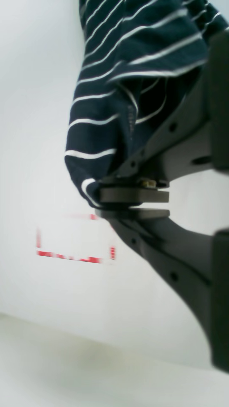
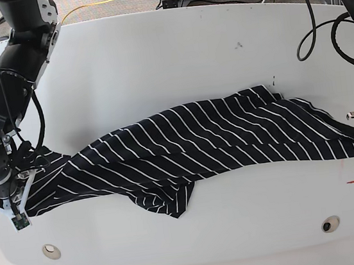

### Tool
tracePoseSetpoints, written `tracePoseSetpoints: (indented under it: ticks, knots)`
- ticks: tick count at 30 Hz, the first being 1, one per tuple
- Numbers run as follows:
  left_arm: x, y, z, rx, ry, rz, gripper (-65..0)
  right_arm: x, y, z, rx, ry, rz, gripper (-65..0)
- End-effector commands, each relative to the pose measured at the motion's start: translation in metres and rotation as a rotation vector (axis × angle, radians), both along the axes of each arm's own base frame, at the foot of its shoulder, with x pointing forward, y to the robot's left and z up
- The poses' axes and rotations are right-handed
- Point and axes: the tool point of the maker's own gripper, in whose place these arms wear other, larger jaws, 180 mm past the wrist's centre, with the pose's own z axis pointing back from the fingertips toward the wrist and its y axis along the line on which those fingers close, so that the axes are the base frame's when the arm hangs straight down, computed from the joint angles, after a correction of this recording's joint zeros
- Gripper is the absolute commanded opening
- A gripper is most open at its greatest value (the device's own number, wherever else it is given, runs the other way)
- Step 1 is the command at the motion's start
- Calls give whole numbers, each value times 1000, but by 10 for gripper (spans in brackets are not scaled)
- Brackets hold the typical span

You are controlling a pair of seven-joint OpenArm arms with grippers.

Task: Fold the T-shirt properly
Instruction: 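Pull the left gripper away from the right, spreading the shirt, then drag the shirt edge with the right gripper toward the table edge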

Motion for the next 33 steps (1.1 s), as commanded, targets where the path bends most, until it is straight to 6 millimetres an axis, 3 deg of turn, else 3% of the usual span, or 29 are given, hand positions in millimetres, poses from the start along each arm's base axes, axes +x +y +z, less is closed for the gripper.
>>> tracePoseSetpoints:
  ticks: [1,8,12,15,18,20,22,26,30,33]
  knots:
    - [11,-2,54,62,-130,-25,-650,14,8,39,-41,-107,43,-650]
    - [42,0,143,105,-233,-4,-650,44,30,124,-103,-277,103,-650]
    - [53,3,196,106,-341,9,-650,47,30,170,-183,-332,97,-650]
    - [57,4,229,104,-412,13,-650,44,28,198,-204,-365,66,-650]
    - [59,7,239,99,-433,18,-650,41,23,205,-205,-367,37,-650]
    - [59,7,237,97,-427,18,-650,40,21,200,-205,-353,31,-650]
    - [60,7,232,94,-417,18,-650,37,12,180,-195,-308,15,-650]
    - [55,5,189,89,-324,11,-650,23,-7,136,-147,-233,-34,-650]
    - [46,11,153,79,-245,23,-650,11,-11,79,-78,-133,-54,-650]
    - [35,16,132,78,-201,36,-650,-3,-16,50,-42,-82,-83,-650]
